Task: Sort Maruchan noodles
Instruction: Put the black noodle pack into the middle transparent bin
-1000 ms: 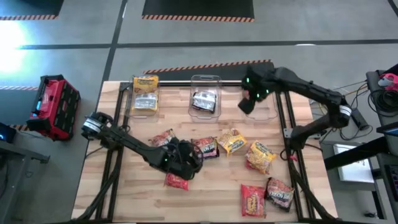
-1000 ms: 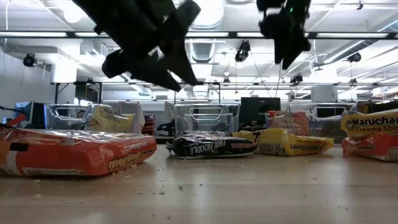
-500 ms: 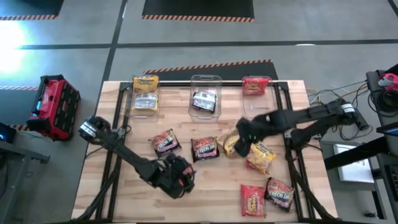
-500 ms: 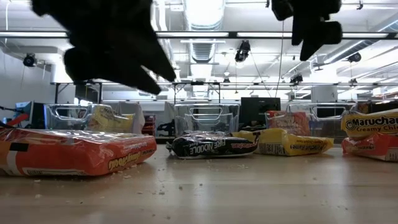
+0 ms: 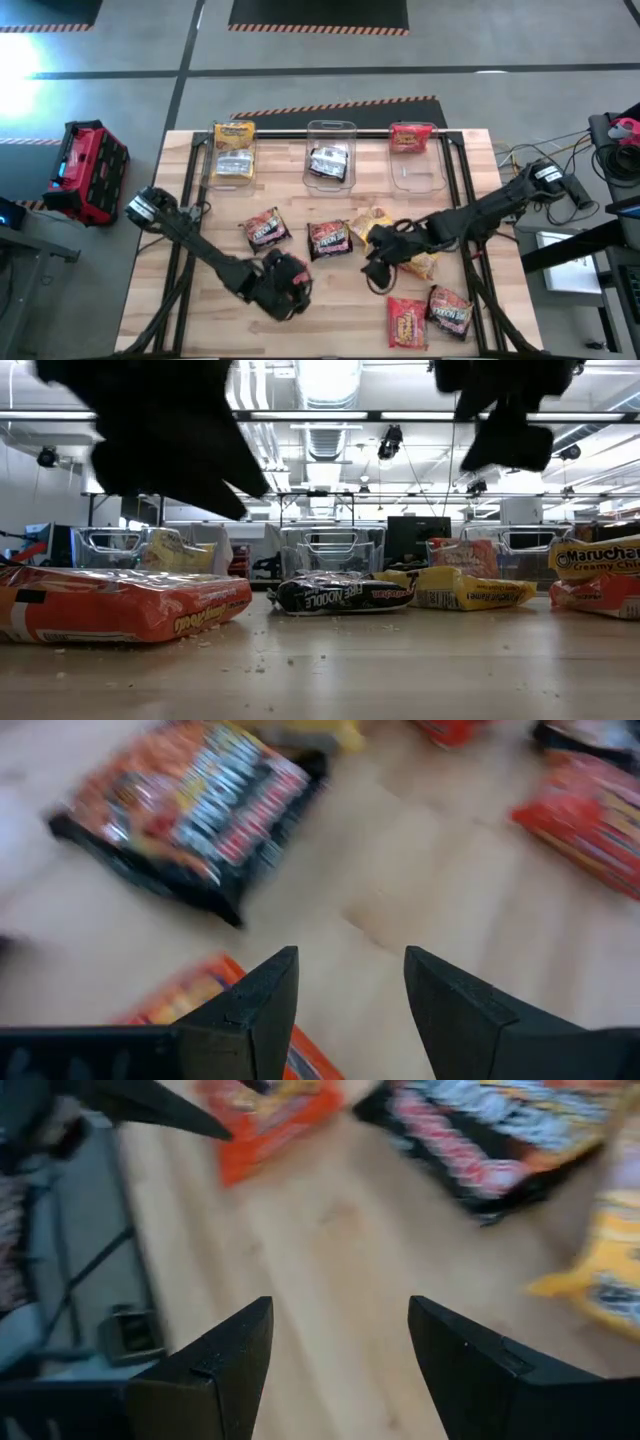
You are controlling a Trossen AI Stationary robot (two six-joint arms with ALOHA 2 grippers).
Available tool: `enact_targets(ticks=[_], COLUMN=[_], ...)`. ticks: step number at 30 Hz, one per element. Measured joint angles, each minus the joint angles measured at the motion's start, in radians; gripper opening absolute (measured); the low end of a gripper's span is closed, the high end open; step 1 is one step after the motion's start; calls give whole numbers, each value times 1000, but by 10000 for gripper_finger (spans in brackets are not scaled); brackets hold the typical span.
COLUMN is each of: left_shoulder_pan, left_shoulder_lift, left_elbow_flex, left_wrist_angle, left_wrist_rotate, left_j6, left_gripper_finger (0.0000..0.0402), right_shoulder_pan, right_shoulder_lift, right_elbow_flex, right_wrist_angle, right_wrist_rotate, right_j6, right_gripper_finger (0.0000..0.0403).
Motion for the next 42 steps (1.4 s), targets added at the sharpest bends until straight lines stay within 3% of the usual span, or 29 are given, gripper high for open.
enact_targets(ticks=[9, 16, 28, 38, 42], left_shoulder_pan=[171, 240, 329, 336, 338], left_shoulder_lift=[0, 0, 0, 0, 0], left_elbow_flex=[-3, -25, -175, -188, -189], left_wrist_angle=[7, -10, 189, 209, 220], left_wrist_rotate=[118, 140, 320, 356, 409], left_j6=[184, 222, 67, -48, -163], left_gripper_finger=[166, 166, 166, 166, 166], right_shoulder_pan=[-193, -268, -277, -281, -283], right_shoulder_lift=[27, 41, 156, 250, 302], right_elbow_flex=[14, 6, 6, 6, 6], right_wrist_angle=[-110, -117, -11, 84, 121], right_wrist_rotate=[-103, -138, -195, -197, -190], right_j6=[-1, -24, -41, -79, -109], right_gripper_finger=[221, 221, 221, 221, 221])
